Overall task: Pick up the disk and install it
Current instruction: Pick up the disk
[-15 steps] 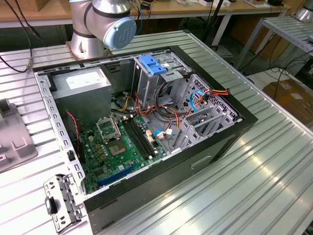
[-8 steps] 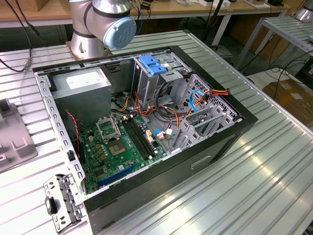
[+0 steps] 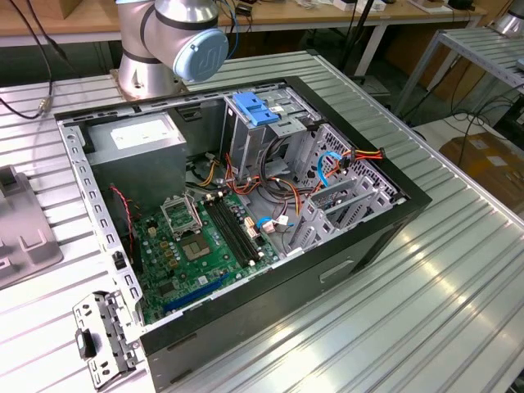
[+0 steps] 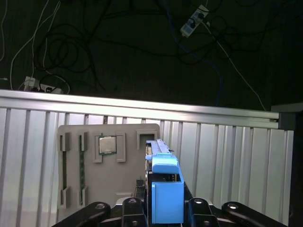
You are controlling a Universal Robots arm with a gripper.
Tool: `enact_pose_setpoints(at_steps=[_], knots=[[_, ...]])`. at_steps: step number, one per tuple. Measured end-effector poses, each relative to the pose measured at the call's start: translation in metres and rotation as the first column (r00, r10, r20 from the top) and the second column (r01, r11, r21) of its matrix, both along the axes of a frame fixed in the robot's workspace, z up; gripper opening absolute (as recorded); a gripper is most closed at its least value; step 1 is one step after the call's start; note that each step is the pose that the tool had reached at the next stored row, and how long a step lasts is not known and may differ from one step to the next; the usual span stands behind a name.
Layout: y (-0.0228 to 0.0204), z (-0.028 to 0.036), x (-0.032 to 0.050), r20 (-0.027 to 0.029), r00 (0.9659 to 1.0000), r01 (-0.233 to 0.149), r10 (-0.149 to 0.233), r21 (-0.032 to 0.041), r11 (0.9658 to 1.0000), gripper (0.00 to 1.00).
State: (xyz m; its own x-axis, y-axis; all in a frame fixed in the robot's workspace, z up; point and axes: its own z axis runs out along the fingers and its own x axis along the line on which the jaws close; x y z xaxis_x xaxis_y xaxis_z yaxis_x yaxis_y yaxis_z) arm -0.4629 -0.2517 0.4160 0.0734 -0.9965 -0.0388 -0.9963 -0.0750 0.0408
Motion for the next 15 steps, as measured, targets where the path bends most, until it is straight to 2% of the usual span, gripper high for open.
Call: enact_pose_setpoints(at_steps=[15], knots=[[0.0,0.0134,0.0,0.0,1.0,0.0,0.0,0.0001,1.0,0.37]])
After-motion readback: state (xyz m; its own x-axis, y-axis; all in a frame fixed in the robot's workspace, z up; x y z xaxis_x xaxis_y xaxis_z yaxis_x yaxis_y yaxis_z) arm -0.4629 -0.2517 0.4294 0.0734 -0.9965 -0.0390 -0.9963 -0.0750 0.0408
